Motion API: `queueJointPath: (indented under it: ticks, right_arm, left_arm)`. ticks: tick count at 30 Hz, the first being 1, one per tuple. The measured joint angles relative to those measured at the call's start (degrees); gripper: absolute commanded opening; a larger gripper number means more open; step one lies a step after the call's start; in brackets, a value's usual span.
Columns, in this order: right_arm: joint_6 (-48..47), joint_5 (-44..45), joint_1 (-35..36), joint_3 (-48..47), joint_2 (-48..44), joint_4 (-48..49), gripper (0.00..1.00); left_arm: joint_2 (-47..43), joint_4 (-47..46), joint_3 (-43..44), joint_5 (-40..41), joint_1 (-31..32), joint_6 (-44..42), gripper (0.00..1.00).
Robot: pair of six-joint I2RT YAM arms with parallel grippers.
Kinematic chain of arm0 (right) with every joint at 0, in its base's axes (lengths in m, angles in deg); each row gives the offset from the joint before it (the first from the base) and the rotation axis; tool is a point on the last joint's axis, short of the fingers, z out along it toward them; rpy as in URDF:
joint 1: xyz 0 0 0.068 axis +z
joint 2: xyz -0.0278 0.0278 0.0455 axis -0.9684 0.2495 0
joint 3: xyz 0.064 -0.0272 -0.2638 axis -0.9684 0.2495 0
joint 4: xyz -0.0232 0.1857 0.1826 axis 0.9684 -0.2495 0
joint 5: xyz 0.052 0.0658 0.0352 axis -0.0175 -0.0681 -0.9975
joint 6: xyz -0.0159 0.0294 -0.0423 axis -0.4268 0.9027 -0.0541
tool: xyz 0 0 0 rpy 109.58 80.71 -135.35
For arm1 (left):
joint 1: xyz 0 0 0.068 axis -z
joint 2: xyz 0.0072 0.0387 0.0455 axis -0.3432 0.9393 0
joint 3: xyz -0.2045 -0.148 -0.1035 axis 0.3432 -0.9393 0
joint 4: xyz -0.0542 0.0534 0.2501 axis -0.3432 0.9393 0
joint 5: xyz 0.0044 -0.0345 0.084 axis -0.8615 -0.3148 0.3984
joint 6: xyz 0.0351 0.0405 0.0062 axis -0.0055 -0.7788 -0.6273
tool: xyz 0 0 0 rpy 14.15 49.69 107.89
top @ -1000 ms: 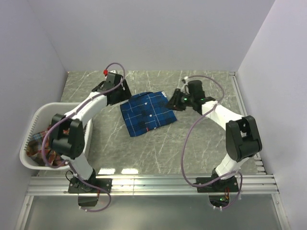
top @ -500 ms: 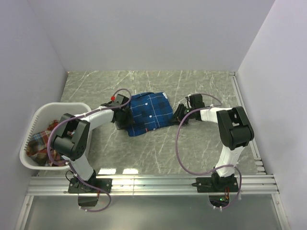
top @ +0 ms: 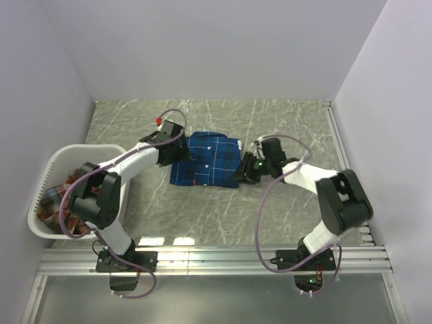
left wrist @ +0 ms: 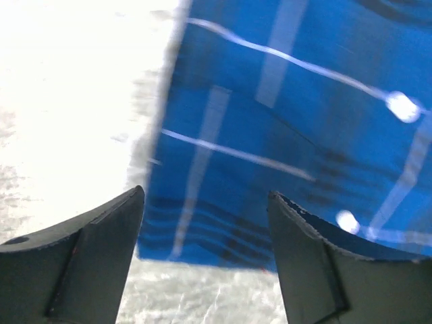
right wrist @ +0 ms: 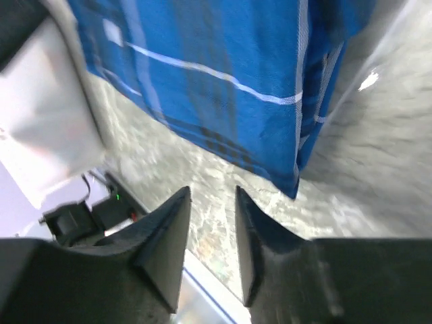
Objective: Fold and stack the long sleeve shirts
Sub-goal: Fold the shirt
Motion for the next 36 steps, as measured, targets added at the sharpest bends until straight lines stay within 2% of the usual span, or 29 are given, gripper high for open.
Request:
queueJointPath:
  ticks: [6, 7, 9, 14, 19, 24, 31, 36]
  right_arm:
    - [-5.40, 7.17, -8.02, -1.49, -13.35, -6.75, 0.73]
    - [-6.19, 8.66, -9.35, -1.86, -15.13, -8.07, 0.82]
    - [-7.63, 11.82, -12.07, -2.14, -18.56, -10.67, 0.88]
    - [-8.09, 17.00, -15.93, -0.96, -25.00, -15.04, 0.89]
    - [-6.54, 20.09, -16.96, 2.62, -29.66, -16.74, 0.89]
    - [-5.18, 22.75, -18.14, 5.09, -32.87, -17.75, 0.89]
    - [-3.61, 24.11, -20.02, 6.51, -34.32, -17.42, 0.89]
    - [-3.15, 24.04, -20.44, 7.74, -34.32, -17.42, 0.89]
  left_arm:
    - [-3.98, -0.68, 1.51, 7.52, 14.23, -8.39, 0.86]
    - [-3.96, -0.76, 2.08, 8.68, 16.17, -9.57, 0.86]
    - [-3.52, -1.29, 3.48, 11.37, 20.85, -12.48, 0.86]
    - [1.68, -3.28, 8.28, 17.31, 30.75, -19.96, 0.81]
    - [12.11, -3.13, 14.99, 21.38, 36.63, -22.95, 0.79]
    - [19.50, -2.89, 18.32, 22.95, 38.45, -23.54, 0.77]
    - [22.91, -3.72, 18.47, 23.78, 38.93, -25.42, 0.68]
    - [23.02, -4.02, 18.47, 24.28, 39.12, -26.01, 0.72]
